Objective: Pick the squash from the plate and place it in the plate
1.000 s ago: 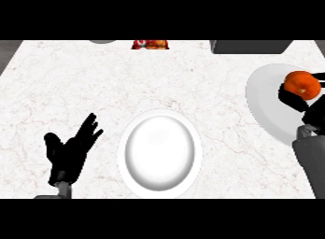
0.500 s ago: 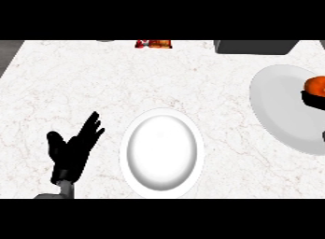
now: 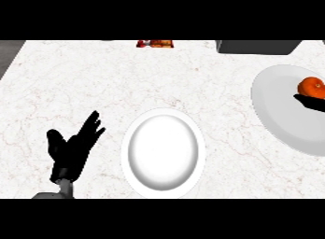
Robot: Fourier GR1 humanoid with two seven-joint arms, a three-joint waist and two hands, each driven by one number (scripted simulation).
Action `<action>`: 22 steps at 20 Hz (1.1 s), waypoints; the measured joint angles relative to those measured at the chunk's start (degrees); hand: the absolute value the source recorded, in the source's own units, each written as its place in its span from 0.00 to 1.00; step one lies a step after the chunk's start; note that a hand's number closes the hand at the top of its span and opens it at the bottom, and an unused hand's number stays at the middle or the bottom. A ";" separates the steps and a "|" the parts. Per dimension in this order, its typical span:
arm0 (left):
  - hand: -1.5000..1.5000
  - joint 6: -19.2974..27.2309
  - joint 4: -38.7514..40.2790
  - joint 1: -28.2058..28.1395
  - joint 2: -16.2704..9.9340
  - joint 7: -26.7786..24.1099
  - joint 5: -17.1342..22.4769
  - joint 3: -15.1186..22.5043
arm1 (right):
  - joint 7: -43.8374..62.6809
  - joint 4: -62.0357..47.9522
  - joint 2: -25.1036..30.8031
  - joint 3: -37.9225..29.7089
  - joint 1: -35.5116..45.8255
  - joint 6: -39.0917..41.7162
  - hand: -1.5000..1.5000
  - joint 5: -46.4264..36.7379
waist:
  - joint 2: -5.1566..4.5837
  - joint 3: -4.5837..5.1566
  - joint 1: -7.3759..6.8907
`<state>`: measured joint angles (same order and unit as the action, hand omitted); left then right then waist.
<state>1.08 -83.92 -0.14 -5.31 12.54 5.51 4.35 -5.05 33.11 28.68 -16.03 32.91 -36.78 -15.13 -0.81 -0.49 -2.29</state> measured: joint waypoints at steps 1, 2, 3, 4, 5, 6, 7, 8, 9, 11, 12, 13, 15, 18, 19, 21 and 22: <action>0.50 -0.13 0.00 0.07 -0.26 0.30 0.10 -0.20 | -2.94 -0.05 -0.17 -1.54 0.08 0.35 0.00 1.67 | 0.02 0.01 0.15; 0.50 -0.10 -0.01 0.44 -0.33 0.88 0.28 -0.40 | -5.40 -0.19 -0.16 -3.06 0.59 0.51 0.00 3.16 | 0.00 0.02 0.21; 0.50 -0.05 0.37 0.86 -0.38 1.04 0.28 -0.61 | -8.07 -0.46 -0.70 -4.62 0.80 0.36 0.00 4.70 | -0.01 0.06 0.32; 0.50 0.18 0.50 0.83 -0.13 0.97 0.03 -0.43 | -10.42 -0.90 -0.91 -6.13 1.14 0.53 0.00 6.19 | 0.03 0.06 0.39; 0.50 0.38 0.48 0.55 0.08 0.49 -0.26 -0.26 | -12.71 -1.38 -0.90 -7.75 1.23 1.06 0.00 7.77 | 0.09 0.07 0.46; 0.50 0.57 0.26 0.44 0.08 0.79 -0.44 -0.20 | -14.62 -1.76 -0.89 -9.34 1.24 1.55 0.00 9.34 | 0.16 0.09 0.59; 0.50 0.65 0.06 0.30 0.07 1.00 -0.40 -0.31 | -16.21 -2.42 -0.51 -10.85 1.09 2.47 0.00 10.84 | 0.23 0.13 0.72; 0.50 0.34 0.36 0.25 -0.16 0.61 -0.27 -0.62 | -17.52 -2.95 -0.18 -12.01 1.39 3.22 0.00 12.03 | 0.30 0.14 0.85; 0.50 0.41 0.05 -0.11 0.00 0.46 -0.31 -0.53 | -19.11 -3.78 0.26 -13.25 1.01 4.67 0.00 13.35 | 0.36 0.18 0.93; 0.50 1.03 -0.06 -0.43 0.32 0.77 -0.73 -0.47 | -20.72 -3.51 0.48 -14.59 -0.87 8.11 0.00 15.59 | 0.59 0.22 1.41; 0.50 1.27 0.41 0.00 0.43 0.74 -0.91 -0.64 | -21.62 -3.64 0.54 -15.19 -1.50 9.96 0.00 16.68 | 0.67 0.20 1.56; 0.50 1.08 0.74 -0.32 0.49 -0.28 -0.76 -0.91 | -21.53 -2.96 0.65 -15.26 -2.44 12.02 0.00 17.47 | 0.78 0.21 1.77; 0.50 0.69 1.07 -0.50 0.09 -0.79 -0.35 -1.69 | -22.27 -1.74 1.37 -15.76 -4.94 16.82 0.00 19.25 | 0.94 0.23 2.10; 0.50 0.01 1.33 -0.72 -0.33 -1.19 0.09 -2.35 | -22.18 1.78 1.72 -15.32 -9.55 22.88 0.00 21.00 | 1.13 0.27 2.54; 0.50 -0.27 1.26 -0.95 -0.50 -1.58 0.23 -2.56 | -21.87 3.39 1.85 -15.12 -11.43 24.73 0.00 21.54 | 1.16 0.31 2.67; 0.50 0.36 0.55 -1.42 -0.10 -1.02 -0.21 -2.25 | -21.92 7.61 0.58 -14.42 -15.59 26.97 0.00 22.39 | 1.24 0.35 2.88; 0.50 0.28 0.50 -1.27 -0.17 -0.55 -0.16 -2.33 | -21.53 9.36 0.68 -14.16 -17.42 28.31 0.00 22.77 | 1.22 0.35 2.88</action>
<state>1.36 -83.42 -1.41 -5.48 11.99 5.35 2.02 -26.58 42.47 29.36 -30.19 15.50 -8.47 7.64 0.41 -0.14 0.59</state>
